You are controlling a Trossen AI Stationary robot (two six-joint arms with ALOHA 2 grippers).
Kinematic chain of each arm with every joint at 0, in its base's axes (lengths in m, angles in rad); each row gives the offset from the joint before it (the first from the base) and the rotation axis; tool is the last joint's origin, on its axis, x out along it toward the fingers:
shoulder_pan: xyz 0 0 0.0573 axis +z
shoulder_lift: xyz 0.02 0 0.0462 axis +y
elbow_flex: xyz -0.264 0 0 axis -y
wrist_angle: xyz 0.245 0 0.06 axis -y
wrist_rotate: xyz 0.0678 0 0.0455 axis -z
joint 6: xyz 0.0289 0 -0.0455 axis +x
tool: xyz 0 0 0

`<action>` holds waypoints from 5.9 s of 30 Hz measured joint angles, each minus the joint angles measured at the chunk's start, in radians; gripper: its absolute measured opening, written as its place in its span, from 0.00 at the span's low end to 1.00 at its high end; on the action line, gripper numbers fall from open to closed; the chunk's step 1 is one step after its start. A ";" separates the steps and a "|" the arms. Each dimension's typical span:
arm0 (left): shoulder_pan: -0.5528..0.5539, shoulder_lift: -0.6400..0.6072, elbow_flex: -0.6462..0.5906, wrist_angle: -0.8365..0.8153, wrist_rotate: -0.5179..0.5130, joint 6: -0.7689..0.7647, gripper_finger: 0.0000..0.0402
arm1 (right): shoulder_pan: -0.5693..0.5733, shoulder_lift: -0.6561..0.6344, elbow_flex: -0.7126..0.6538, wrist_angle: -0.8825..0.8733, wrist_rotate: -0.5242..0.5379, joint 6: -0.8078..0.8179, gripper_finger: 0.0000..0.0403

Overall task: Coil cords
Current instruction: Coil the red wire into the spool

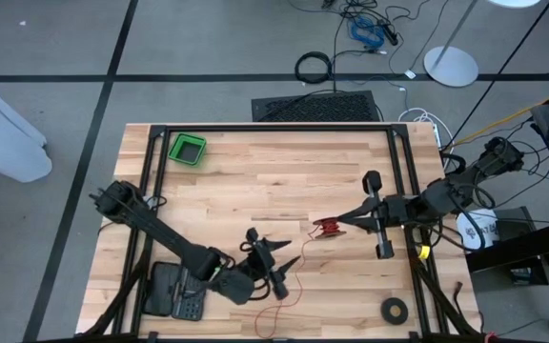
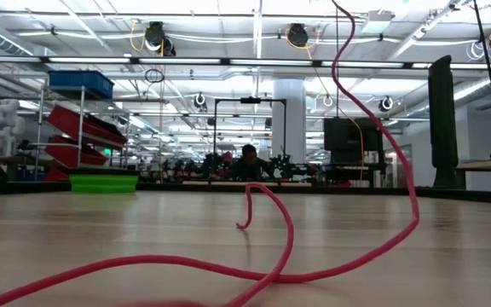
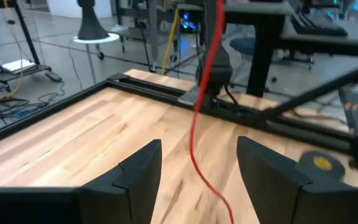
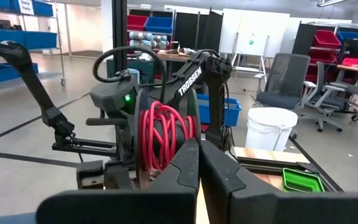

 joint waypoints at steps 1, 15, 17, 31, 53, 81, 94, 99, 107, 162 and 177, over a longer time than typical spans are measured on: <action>0.006 0.005 0.000 0.015 0.001 0.001 0.53 | 0.000 -0.001 0.000 -0.002 0.000 0.000 0.00; -0.005 0.093 0.000 0.307 -0.016 0.224 0.53 | 0.001 0.000 0.000 -0.019 -0.001 0.018 0.00; -0.006 0.105 0.000 0.332 -0.019 0.240 0.53 | 0.001 0.000 0.000 -0.019 -0.001 0.018 0.00; 0.003 0.121 0.000 0.478 0.143 0.236 0.53 | 0.001 0.000 0.000 -0.023 -0.003 0.019 0.00; 0.010 0.055 0.000 0.449 0.061 0.379 0.53 | 0.001 0.001 0.000 -0.053 -0.004 0.019 0.00; 0.378 -0.424 -0.610 0.657 0.552 0.218 0.53 | -0.025 -0.123 0.001 0.122 0.060 -0.210 0.00; 0.395 -0.235 -0.383 0.644 0.665 0.243 0.53 | -0.079 -0.097 0.001 0.115 0.059 -0.219 0.00; 0.404 -0.220 -0.367 0.666 0.609 0.237 0.53 | -0.080 -0.102 0.001 0.115 0.058 -0.218 0.00; 0.394 -0.221 -0.367 0.700 0.643 0.213 0.53 | -0.079 -0.100 0.001 0.090 0.052 -0.194 0.00; 0.310 0.036 -0.132 0.759 0.530 0.472 0.53 | -0.080 -0.099 0.001 0.069 0.053 -0.206 0.00; 0.310 0.035 -0.132 0.734 0.512 0.472 0.35 | -0.080 -0.099 0.001 0.069 0.053 -0.209 0.00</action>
